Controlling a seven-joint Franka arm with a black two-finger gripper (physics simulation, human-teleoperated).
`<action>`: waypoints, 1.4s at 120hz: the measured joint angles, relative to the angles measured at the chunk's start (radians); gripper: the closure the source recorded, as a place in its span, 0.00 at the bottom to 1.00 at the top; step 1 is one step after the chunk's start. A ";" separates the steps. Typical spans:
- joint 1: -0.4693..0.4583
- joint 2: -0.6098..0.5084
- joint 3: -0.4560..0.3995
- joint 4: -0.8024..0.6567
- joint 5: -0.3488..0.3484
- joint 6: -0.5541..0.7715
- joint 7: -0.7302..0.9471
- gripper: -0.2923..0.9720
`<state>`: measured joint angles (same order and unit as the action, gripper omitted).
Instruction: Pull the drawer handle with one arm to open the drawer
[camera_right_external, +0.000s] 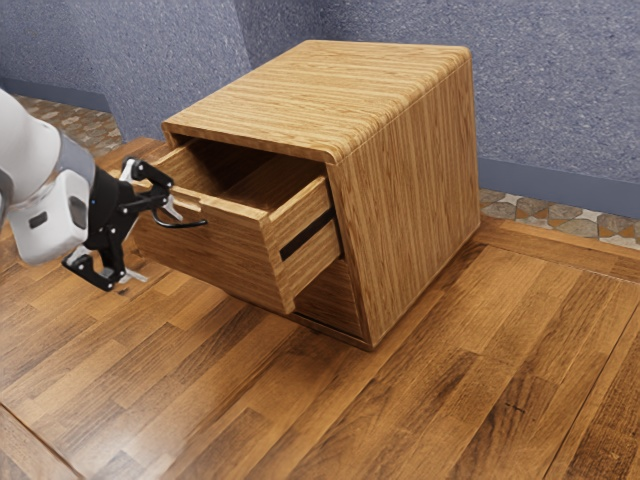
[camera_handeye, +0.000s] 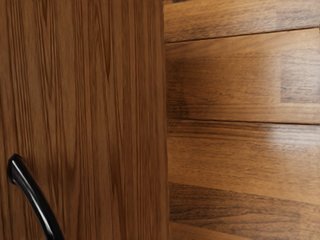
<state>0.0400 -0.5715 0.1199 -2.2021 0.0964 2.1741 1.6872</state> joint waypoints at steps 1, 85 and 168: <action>0.000 0.000 0.000 0.000 0.000 0.000 0.000 0.27; 0.008 -0.058 0.018 -0.070 0.000 0.002 -0.001 0.23; 0.009 -0.174 0.020 -0.154 -0.001 -0.015 -0.001 0.23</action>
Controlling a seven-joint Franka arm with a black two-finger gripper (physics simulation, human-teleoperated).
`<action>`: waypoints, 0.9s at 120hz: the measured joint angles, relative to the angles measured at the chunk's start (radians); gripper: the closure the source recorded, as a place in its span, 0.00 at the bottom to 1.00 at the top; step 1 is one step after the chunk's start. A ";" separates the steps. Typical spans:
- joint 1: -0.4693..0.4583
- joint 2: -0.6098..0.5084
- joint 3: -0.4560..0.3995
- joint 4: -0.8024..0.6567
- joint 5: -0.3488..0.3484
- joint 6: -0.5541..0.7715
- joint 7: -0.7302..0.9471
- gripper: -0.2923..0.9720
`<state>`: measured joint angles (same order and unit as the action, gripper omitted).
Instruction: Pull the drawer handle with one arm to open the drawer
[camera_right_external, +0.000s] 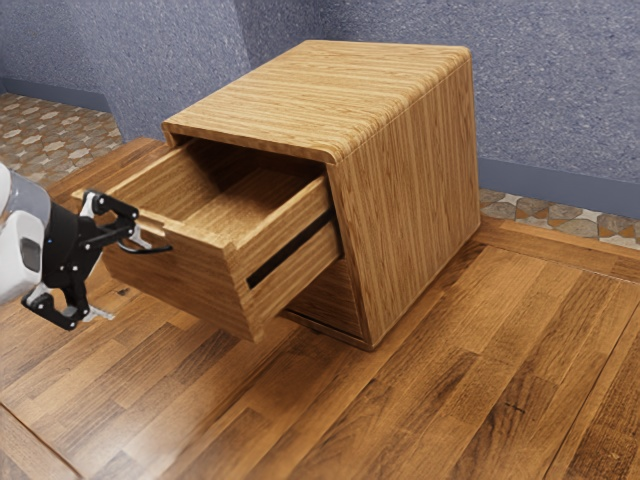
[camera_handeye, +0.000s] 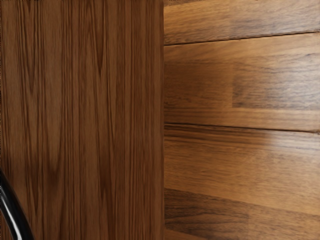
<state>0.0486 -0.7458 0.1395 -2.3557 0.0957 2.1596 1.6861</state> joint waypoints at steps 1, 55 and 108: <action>0.000 -0.002 0.000 -0.001 0.000 -0.001 0.000 0.23; 0.003 -0.069 -0.001 -0.059 -0.001 -0.015 -0.001 0.23; 0.059 -0.104 -0.029 0.020 -0.022 -0.063 -0.042 0.24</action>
<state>0.1074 -0.8502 0.1108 -2.3355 0.0738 2.0961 1.6437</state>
